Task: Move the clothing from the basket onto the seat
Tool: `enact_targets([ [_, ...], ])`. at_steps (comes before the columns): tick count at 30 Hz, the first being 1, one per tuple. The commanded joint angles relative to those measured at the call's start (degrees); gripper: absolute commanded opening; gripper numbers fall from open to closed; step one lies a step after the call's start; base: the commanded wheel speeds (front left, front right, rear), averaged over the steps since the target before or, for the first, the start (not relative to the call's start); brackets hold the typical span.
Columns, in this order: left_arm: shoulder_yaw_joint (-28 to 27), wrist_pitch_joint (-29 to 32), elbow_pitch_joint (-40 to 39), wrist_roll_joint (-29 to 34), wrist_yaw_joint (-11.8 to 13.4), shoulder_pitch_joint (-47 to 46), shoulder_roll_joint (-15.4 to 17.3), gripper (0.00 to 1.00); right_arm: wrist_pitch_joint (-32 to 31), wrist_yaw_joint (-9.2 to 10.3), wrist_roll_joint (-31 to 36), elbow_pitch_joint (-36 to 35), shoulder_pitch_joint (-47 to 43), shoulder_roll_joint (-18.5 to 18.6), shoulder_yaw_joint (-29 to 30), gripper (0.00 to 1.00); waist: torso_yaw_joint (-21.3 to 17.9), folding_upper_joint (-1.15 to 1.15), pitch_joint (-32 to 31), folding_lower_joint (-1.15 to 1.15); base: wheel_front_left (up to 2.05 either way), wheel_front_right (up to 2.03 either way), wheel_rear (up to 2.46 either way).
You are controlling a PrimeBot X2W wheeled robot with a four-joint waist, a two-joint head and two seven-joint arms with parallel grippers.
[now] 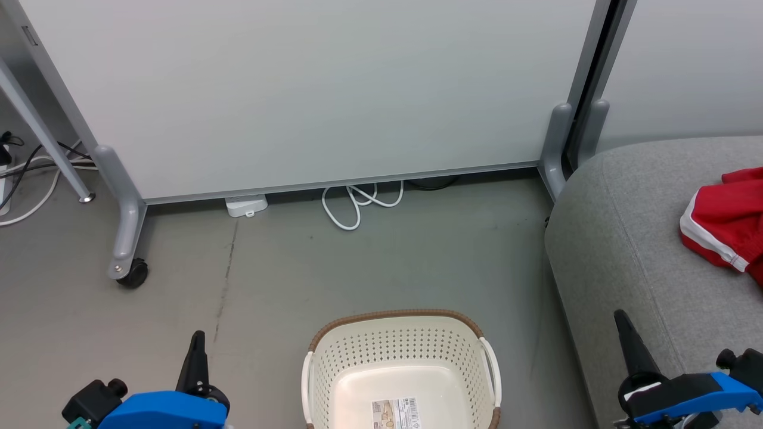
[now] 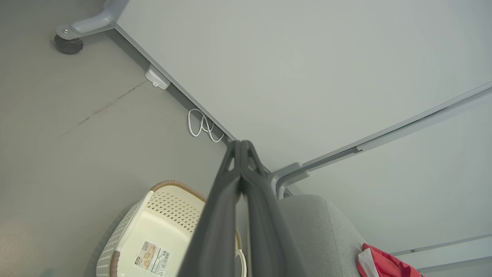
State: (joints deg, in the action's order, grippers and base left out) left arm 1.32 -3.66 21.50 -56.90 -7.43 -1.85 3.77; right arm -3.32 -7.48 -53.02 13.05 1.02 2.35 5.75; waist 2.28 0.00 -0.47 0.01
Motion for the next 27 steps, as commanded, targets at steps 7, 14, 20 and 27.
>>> enact_targets([
  [7,-1.41,1.43,-1.79,-5.12,-0.04,-2.04,0.04,0.0,-0.53,-0.01,-5.78,-0.33,2.12,0.45,0.2,0.0,-0.21,0.0,0.06,0.0,0.0,0.0,0.0],
  [14,-2.23,2.57,-2.58,-9.01,-0.05,-2.44,-0.07,0.0,-0.86,-0.02,-10.07,-0.18,2.64,0.49,0.29,0.0,-0.42,0.0,0.12,0.0,0.0,0.0,0.0],
  [20,-2.95,3.55,-3.2,-12.17,-0.05,-2.78,-0.17,0.0,-1.14,-0.02,-13.58,-0.05,3.04,0.52,0.36,0.0,-0.59,0.0,0.17,0.0,0.0,0.0,0.0],
  [27,-3.76,4.59,-3.89,-15.66,-0.06,-3.02,-0.29,0.0,-1.49,-0.02,-17.45,0.1,3.31,0.56,0.44,0.0,-0.8,0.0,0.23,0.0,0.0,0.0,0.0],
])
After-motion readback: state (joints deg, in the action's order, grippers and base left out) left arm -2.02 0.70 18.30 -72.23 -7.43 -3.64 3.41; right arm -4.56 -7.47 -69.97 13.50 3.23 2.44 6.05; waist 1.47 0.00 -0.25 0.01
